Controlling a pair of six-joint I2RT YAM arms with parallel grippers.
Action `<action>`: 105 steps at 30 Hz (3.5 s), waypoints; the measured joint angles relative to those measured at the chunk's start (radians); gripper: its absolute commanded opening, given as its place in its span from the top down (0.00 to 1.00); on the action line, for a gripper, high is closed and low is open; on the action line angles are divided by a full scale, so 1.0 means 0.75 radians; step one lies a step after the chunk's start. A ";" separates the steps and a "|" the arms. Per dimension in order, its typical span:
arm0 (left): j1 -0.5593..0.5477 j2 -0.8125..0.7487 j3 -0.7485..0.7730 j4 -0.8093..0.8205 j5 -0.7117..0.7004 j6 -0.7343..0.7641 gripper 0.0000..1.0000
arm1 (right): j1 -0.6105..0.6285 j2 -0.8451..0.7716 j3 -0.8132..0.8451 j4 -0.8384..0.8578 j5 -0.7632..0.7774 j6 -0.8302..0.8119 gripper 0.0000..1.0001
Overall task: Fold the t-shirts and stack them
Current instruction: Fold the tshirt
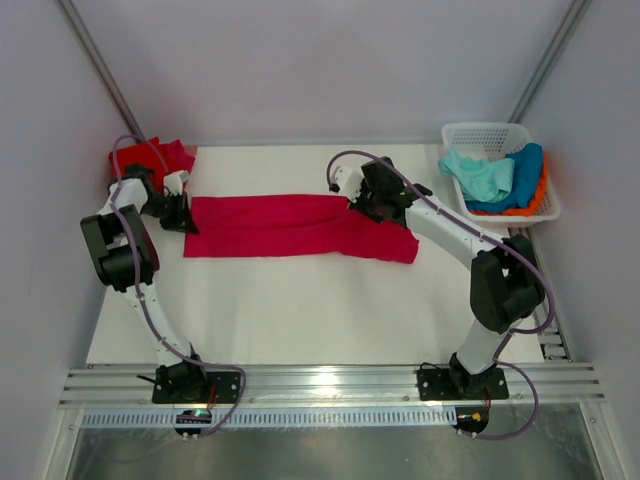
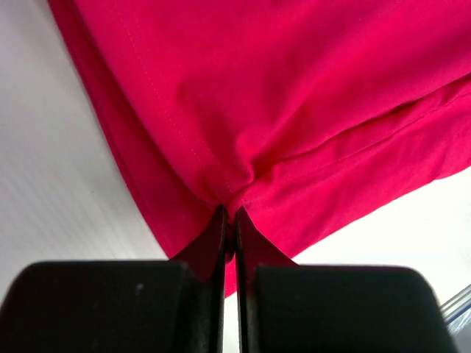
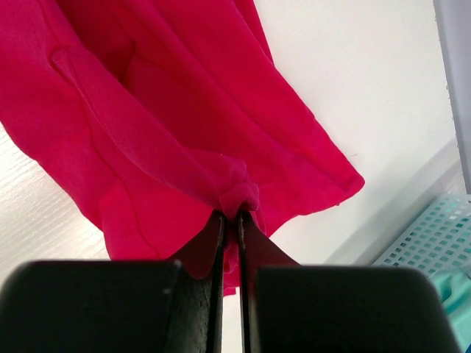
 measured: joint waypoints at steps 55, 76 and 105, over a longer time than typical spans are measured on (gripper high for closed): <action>-0.055 0.107 0.377 0.131 0.025 -0.180 0.90 | -0.149 0.301 0.276 0.081 0.189 -0.005 0.97; -0.183 0.284 0.525 0.132 -0.083 -0.107 0.87 | -0.168 0.602 0.543 0.023 0.182 -0.006 0.97; -0.196 0.228 0.383 0.196 -0.392 -0.150 0.63 | -0.197 0.645 0.581 0.004 0.173 -0.010 0.53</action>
